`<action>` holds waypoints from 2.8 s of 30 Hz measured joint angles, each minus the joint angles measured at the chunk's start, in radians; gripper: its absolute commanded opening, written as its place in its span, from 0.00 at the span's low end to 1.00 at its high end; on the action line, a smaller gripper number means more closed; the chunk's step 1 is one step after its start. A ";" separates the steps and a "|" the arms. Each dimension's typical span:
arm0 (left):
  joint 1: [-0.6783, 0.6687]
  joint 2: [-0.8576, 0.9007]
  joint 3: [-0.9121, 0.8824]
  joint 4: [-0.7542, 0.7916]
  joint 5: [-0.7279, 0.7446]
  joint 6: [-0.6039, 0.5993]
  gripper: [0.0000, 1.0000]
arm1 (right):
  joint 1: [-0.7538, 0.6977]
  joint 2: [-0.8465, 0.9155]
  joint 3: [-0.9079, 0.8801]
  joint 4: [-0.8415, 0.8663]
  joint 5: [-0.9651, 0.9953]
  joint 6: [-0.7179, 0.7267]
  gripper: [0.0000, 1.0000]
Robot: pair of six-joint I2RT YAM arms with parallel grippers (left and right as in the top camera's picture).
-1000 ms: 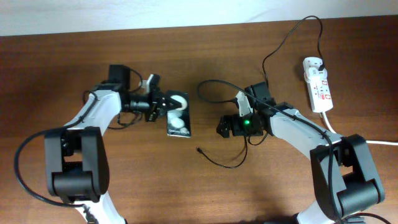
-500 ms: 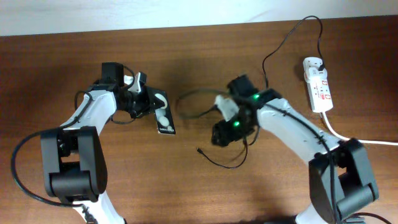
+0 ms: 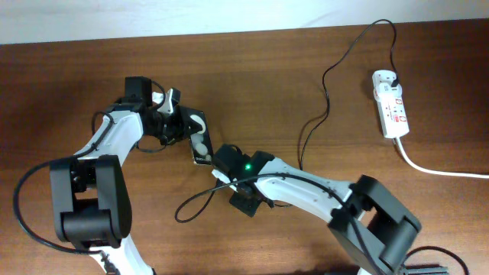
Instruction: Plug charger to phone and switch on socket
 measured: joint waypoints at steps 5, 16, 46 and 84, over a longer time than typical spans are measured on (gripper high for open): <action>0.000 0.000 0.000 0.000 0.000 0.000 0.00 | 0.000 0.026 -0.001 0.011 0.031 0.001 0.42; 0.000 0.000 0.000 0.000 0.000 0.000 0.00 | 0.000 0.026 -0.001 0.026 0.043 0.002 0.17; 0.045 0.000 0.000 0.135 0.254 0.056 0.00 | -0.166 -0.016 -0.007 0.425 -0.710 0.328 0.04; 0.106 0.000 0.000 0.101 0.241 0.040 0.00 | -0.175 0.025 0.005 0.020 -0.190 0.121 0.63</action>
